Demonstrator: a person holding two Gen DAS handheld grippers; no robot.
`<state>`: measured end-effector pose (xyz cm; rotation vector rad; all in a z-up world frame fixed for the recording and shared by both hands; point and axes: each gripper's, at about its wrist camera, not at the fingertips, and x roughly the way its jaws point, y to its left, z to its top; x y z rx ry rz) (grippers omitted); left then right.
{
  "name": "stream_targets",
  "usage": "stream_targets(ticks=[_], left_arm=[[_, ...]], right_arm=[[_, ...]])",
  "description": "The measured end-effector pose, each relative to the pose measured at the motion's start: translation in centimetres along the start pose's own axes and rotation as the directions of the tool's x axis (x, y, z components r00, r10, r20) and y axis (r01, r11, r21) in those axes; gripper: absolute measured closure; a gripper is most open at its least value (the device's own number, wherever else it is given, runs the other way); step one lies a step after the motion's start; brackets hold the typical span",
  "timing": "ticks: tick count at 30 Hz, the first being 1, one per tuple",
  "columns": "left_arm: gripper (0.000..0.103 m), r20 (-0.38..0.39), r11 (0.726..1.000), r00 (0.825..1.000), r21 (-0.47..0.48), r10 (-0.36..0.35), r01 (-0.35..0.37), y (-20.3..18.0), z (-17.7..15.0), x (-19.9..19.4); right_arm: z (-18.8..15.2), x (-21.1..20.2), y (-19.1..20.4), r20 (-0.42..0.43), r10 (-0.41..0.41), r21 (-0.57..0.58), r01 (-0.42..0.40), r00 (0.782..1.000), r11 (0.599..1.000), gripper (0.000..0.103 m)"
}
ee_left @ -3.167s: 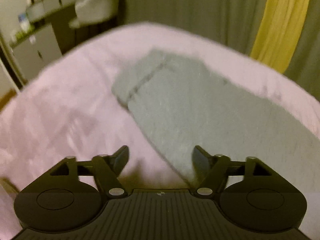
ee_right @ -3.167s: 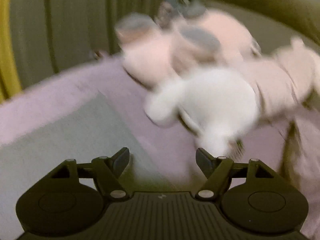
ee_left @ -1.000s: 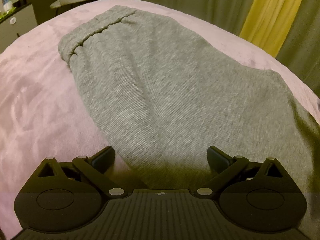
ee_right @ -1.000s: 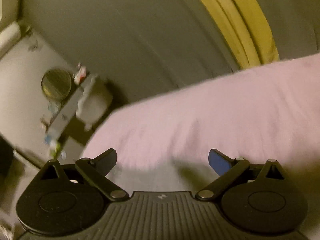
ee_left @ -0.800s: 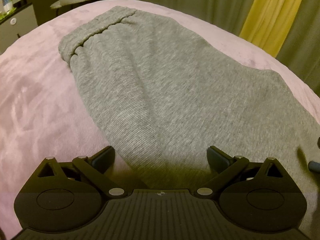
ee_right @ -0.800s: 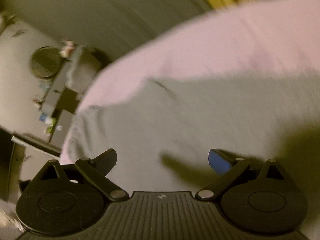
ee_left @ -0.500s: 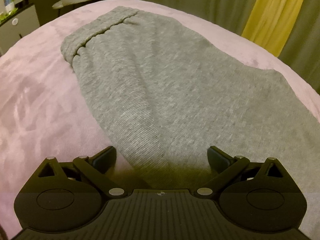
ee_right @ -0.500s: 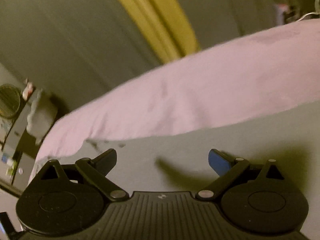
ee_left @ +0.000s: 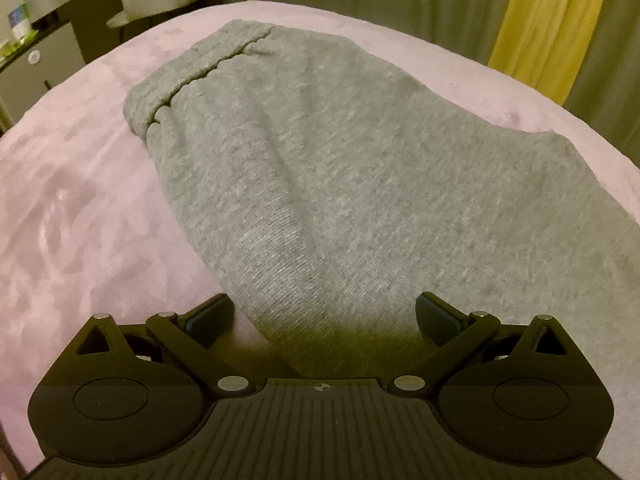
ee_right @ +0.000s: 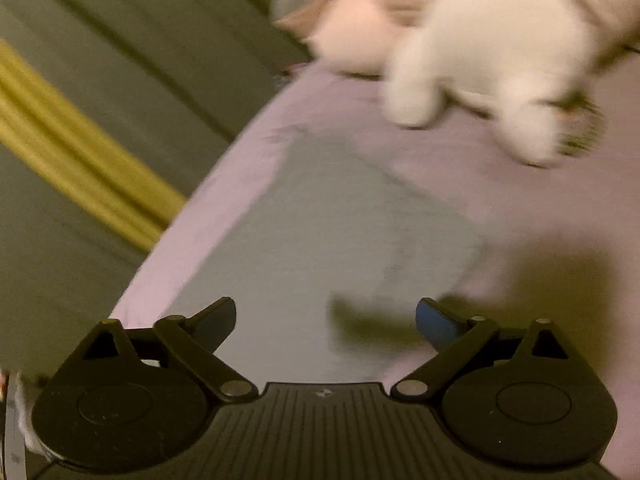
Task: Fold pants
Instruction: 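Grasp the leg end corner with the right gripper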
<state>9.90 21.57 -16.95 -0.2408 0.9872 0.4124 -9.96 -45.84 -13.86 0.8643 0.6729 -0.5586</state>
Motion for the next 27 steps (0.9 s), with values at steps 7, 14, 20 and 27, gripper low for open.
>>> stream_targets(ticks=[7, 14, 20, 27], left_arm=[[0.0, -0.01, 1.0, 1.0, -0.016, -0.004, 0.004, 0.3, 0.1, 0.0], [0.0, -0.017, 1.0, 1.0, -0.027, -0.009, 0.009, 0.5, 0.1, 0.1], [0.0, -0.02, 1.0, 1.0, -0.028, -0.008, 0.007, 0.5, 0.1, 0.2], [0.0, -0.022, 1.0, 1.0, -0.029, -0.008, 0.008, 0.5, 0.1, 0.3]], right_arm=[[0.2, 2.2, -3.4, -0.024, -0.012, 0.104, 0.014, 1.0, 0.994, 0.048], [1.1, 3.7, -4.6, 0.024, 0.124, 0.165, -0.126, 0.992, 0.978, 0.052], [1.1, 4.5, -4.8, 0.038, 0.163, 0.218, -0.167, 0.986, 0.962, 0.082], [1.1, 1.3, -2.8, 0.136, 0.12, 0.167, -0.142, 0.983, 0.976, 0.089]])
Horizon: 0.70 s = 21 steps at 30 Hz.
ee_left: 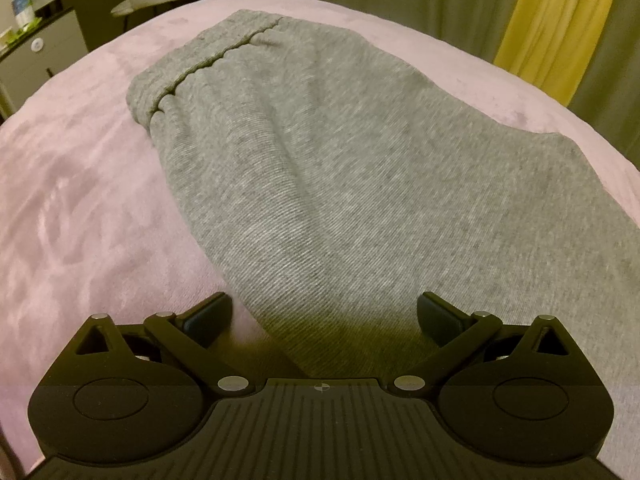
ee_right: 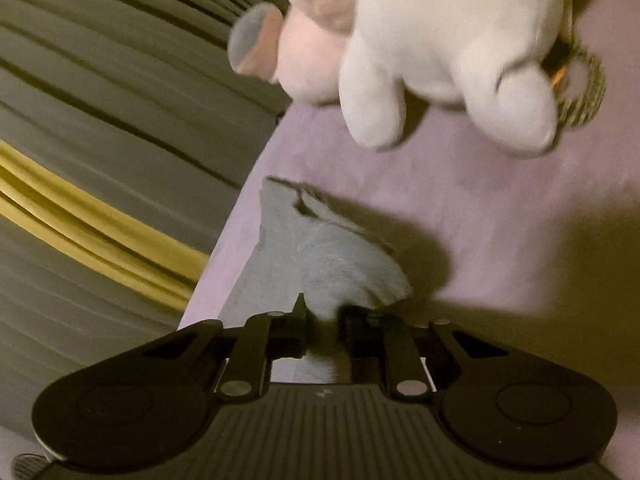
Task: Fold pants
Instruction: 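Grasp the leg end corner with the right gripper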
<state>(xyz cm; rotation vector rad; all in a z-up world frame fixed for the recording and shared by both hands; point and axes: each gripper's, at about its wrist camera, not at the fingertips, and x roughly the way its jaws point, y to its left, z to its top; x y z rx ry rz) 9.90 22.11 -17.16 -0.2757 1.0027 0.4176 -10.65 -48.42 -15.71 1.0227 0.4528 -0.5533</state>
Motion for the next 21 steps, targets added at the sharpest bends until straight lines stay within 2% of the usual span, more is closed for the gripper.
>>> stream_targets(ticks=[3, 6, 10, 18, 21], left_arm=[[0.0, -0.001, 1.0, 1.0, 0.0, 0.0, 0.0, 0.0, 0.0, 0.0], [0.0, -0.003, 1.0, 1.0, -0.002, -0.003, 0.003, 0.0, 0.0, 0.0], [0.0, -0.004, 1.0, 1.0, -0.002, -0.003, 0.003, 0.0, 0.0, 0.0], [0.0, -0.007, 1.0, 1.0, -0.001, 0.0, 0.0, 0.0, 0.1, 0.1], [0.0, -0.006, 1.0, 1.0, 0.001, 0.003, -0.003, 0.0, 0.1, 0.1]], right_arm=[[-0.5, -0.6, 0.5, 0.016, -0.076, -0.084, 0.077, 0.997, 0.993, 0.088], [-0.8, 0.2, -1.0, -0.048, -0.094, -0.027, 0.093, 0.994, 0.995, 0.082], [-0.8, 0.6, -4.5, -0.074, 0.009, 0.159, 0.003, 0.997, 0.987, 0.079], [-0.5, 2.1, -5.8, -0.064, 0.107, 0.202, -0.092, 0.992, 0.975, 0.078], [0.1, 3.5, -4.9, -0.072, 0.133, 0.191, -0.118, 0.988, 0.975, 0.071]])
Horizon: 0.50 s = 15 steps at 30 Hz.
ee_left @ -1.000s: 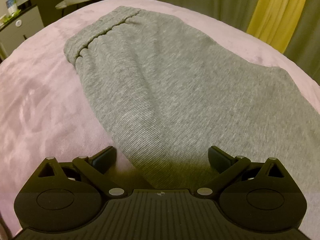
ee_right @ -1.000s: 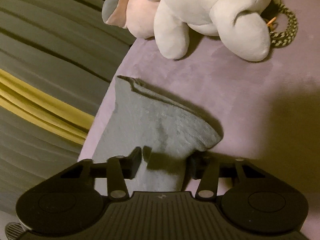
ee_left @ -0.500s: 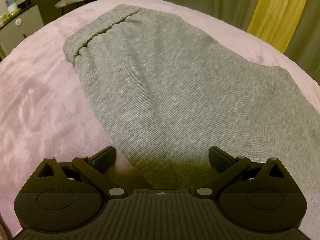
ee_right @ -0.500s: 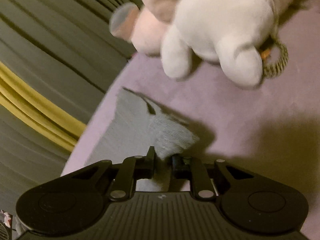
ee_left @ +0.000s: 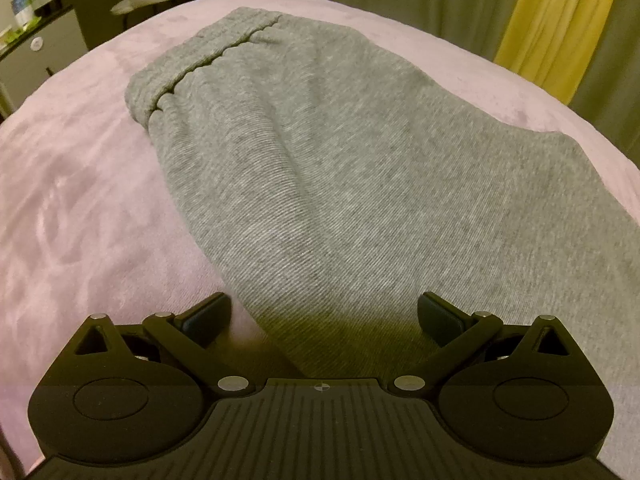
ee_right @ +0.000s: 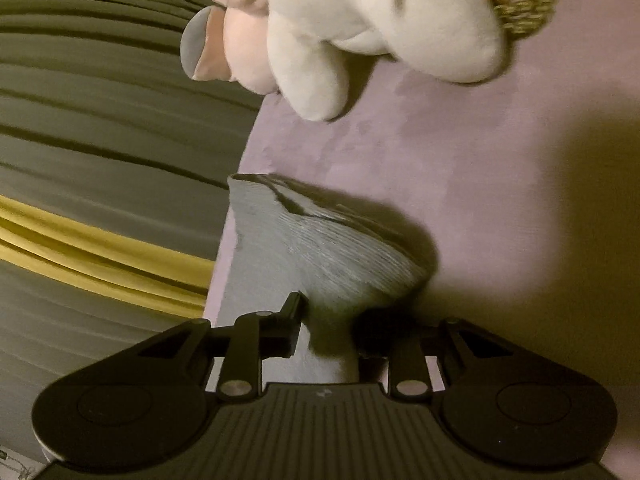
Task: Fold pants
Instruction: 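Grasp the leg end corner with the right gripper, then fold the leg end over with the right gripper and release it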
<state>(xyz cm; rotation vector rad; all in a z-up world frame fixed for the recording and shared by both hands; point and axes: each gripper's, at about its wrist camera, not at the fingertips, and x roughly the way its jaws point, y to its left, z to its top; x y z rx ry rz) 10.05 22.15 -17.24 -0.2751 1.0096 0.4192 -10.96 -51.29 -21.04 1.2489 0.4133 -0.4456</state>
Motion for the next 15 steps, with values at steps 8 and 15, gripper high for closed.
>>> stream_targets(ticks=[8, 15], left_arm=[[0.0, -0.001, 1.0, 1.0, -0.001, -0.002, 0.002, 0.0, 0.0, 0.0], [0.0, 0.001, 1.0, 1.0, -0.005, -0.008, 0.008, 0.2, -0.1, -0.1]], right_arm=[[-0.5, 0.3, 2.2, 0.012, -0.048, -0.109, 0.049, 0.999, 0.993, 0.087], [-0.8, -0.6, 3.2, 0.034, -0.133, -0.114, 0.137, 0.99, 0.984, 0.087]])
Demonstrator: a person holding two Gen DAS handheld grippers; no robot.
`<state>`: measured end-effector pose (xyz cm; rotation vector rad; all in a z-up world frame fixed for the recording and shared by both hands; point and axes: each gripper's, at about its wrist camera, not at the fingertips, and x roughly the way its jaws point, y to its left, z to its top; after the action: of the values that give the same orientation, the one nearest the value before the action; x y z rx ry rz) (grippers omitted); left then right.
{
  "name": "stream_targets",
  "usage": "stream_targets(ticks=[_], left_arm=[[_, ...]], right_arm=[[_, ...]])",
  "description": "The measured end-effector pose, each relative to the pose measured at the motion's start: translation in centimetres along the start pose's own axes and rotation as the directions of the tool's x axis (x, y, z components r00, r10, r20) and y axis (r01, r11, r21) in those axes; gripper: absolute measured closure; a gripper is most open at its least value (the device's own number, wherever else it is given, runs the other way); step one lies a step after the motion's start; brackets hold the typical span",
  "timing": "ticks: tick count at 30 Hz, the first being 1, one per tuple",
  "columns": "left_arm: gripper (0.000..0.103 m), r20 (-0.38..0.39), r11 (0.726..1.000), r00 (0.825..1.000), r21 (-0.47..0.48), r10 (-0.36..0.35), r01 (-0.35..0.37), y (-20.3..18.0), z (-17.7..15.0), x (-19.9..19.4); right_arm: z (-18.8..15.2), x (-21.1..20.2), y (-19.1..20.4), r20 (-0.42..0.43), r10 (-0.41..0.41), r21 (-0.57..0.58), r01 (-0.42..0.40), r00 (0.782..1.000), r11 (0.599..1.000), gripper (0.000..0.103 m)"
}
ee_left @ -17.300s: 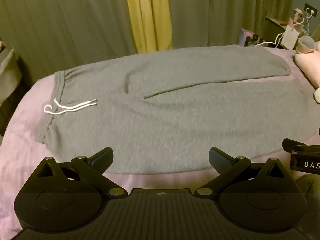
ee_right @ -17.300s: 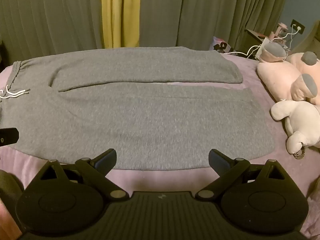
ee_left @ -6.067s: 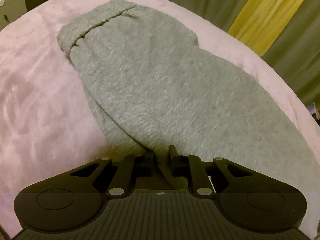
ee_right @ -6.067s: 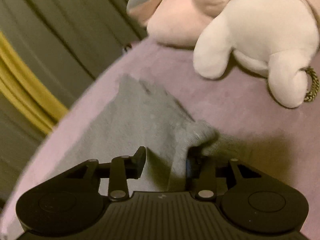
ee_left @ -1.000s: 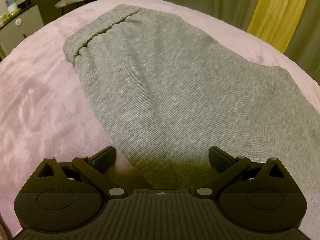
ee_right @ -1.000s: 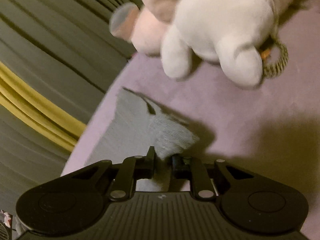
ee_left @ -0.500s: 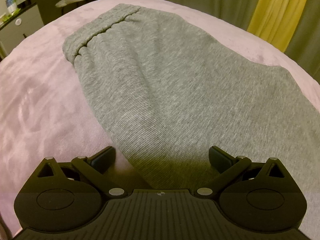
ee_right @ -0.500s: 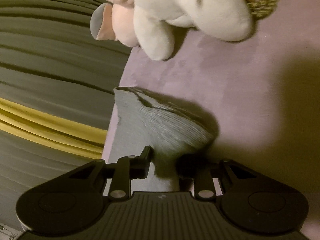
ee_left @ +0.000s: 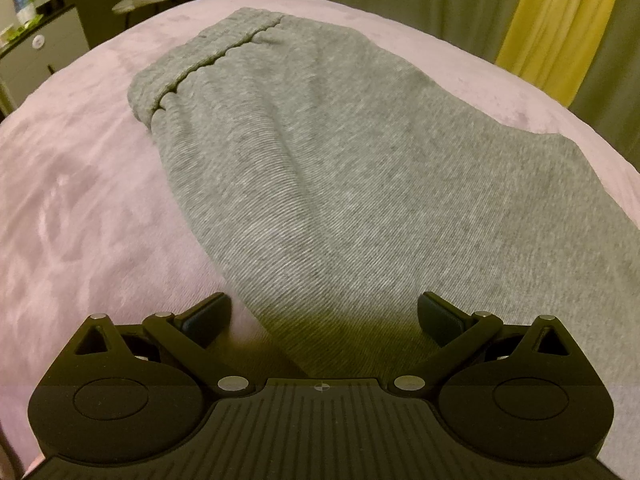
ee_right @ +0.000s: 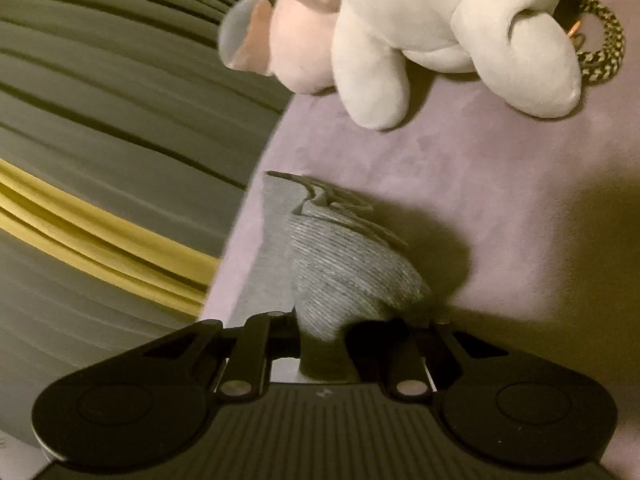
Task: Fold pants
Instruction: 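Fold the leg end over with the right gripper and release it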
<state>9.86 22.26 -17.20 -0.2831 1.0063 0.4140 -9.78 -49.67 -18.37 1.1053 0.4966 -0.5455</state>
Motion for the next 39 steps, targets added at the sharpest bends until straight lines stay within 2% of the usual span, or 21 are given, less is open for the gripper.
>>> stream_targets(ticks=[4, 7, 10, 13, 14, 15, 17, 19, 20, 21, 22, 23, 26, 28, 29, 31, 32, 34, 35, 37, 39], left_arm=[[0.0, 0.009, 1.0, 1.0, -0.008, -0.008, 0.008, 0.3, -0.1, -0.4], [0.0, 0.019, 1.0, 1.0, -0.016, -0.015, 0.015, 0.6, -0.2, -0.6], [0.0, 0.02, 0.999, 0.999, -0.028, -0.026, 0.027, 1.0, -0.1, -0.8], [0.0, 0.026, 0.998, 0.999, -0.045, -0.033, 0.034, 1.5, -0.2, -1.1], [0.0, 0.031, 0.998, 0.999, -0.051, -0.036, 0.037, 1.7, -0.2, -1.3], [0.0, 0.035, 0.997, 0.999, -0.059, -0.039, 0.041, 2.0, -0.3, -1.5], [0.0, 0.043, 0.995, 0.998, -0.083, -0.048, 0.052, 2.7, -0.4, -1.9], [0.0, 0.043, 0.99, 0.996, -0.117, -0.074, 0.079, 3.5, -0.5, -2.0], [0.0, 0.038, 0.986, 0.995, -0.139, -0.088, 0.093, 4.0, -0.5, -1.8], [0.0, 0.034, 0.983, 0.995, -0.152, -0.097, 0.101, 4.1, -0.5, -1.7], [0.0, 0.03, 0.982, 0.994, -0.159, -0.103, 0.107, 4.3, -0.4, -1.5], [0.0, 0.027, 0.982, 0.995, -0.158, -0.101, 0.104, 4.3, -0.3, -1.4], [0.0, 0.024, 0.987, 0.997, -0.135, -0.08, 0.082, 3.8, -0.3, -1.2], [0.0, 0.022, 0.99, 0.997, -0.119, -0.073, 0.076, 3.5, -0.4, -1.2], [0.0, 0.025, 0.99, 0.997, -0.117, -0.077, 0.079, 3.5, -0.4, -1.3], [0.0, 0.032, 0.989, 0.996, -0.123, -0.082, 0.085, 3.6, -0.4, -1.5], [0.0, 0.04, 0.989, 0.996, -0.122, -0.083, 0.088, 3.5, -0.5, -1.8], [0.0, 0.084, 0.992, 0.994, -0.104, -0.069, 0.077, 2.6, -0.6, -2.7], [0.0, 0.123, 0.993, 0.989, -0.078, -0.081, 0.091, 1.9, -0.9, -3.8], [0.0, 0.16, 0.986, 0.974, -0.016, -0.161, 0.165, 0.1, -1.4, -5.4], [0.0, 0.121, 0.957, 0.951, 0.093, -0.285, 0.275, -3.0, -2.1, -6.4]], right_arm=[[0.1, -0.9, 4.4, 0.04, -0.07, -0.073, 0.072, 0.997, 0.995, 0.088], [-2.2, -3.1, 13.2, 0.112, 0.032, -0.342, 0.009, 0.993, 0.94, 0.091], [-7.6, -4.1, 21.8, 0.003, 0.214, -0.559, -0.176, 0.977, 0.81, 0.091], [-16.6, -2.9, 27.2, -0.222, 0.261, -0.731, -0.337, 0.94, 0.593, 0.09], [-19.9, -1.9, 27.7, -0.3, 0.237, -0.753, -0.382, 0.924, 0.536, 0.09], [-22.6, -0.8, 27.7, -0.367, 0.199, -0.747, -0.416, 0.909, 0.519, 0.089], [-28.0, 2.6, 26.5, -0.478, 0.075, -0.729, -0.443, 0.875, 0.522, 0.088], [-32.5, 5.4, 25.2, -0.53, -0.098, -0.762, -0.422, 0.842, 0.492, 0.084], [-33.9, 5.5, 24.6, -0.524, -0.138, -0.776, -0.405, 0.841, 0.483, 0.081], [-34.2, 4.8, 24.7, -0.503, -0.111, -0.788, -0.402, 0.857, 0.467, 0.079], [-33.9, 4.1, 24.9, -0.519, -0.085, -0.775, -0.427, 0.85, 0.465, 0.067], [-33.0, 3.5, 25.1, -0.569, -0.056, -0.727, -0.47, 0.82, 0.501, 0.051], [-29.8, 1.6, 25.0, -0.623, 0.038, -0.616, -0.52, 0.781, 0.592, 0.046], [-27.4, 1.0, 25.0, -0.604, 0.109, -0.568, -0.522, 0.79, 0.636, 0.041], [-26.5, 0.8, 24.9, -0.575, 0.127, -0.556, -0.5, 0.808, 0.664, 0.034], [-25.0, 1.0, 23.4, -0.507, 0.117, -0.539, -0.42, 0.854, 0.73, 0.033], [-24.8, 1.5, 22.6, -0.497, 0.096, -0.519, -0.384, 0.862, 0.764, 0.033], [-24.4, 3.2, 20.2, -0.52, 0.047, -0.439, -0.314, 0.853, 0.842, 0.033], [-24.4, 3.8, 18.9, -0.532, 0.026, -0.406, -0.282, 0.847, 0.869, 0.04], [-24.8, 3.9, 17.0, -0.527, 0.074, -0.344, -0.292, 0.847, 0.892, 0.048], [-24.9, 3.7, 16.0, -0.532, 0.119, -0.276, -0.305, 0.838, 0.911, 0.047]])
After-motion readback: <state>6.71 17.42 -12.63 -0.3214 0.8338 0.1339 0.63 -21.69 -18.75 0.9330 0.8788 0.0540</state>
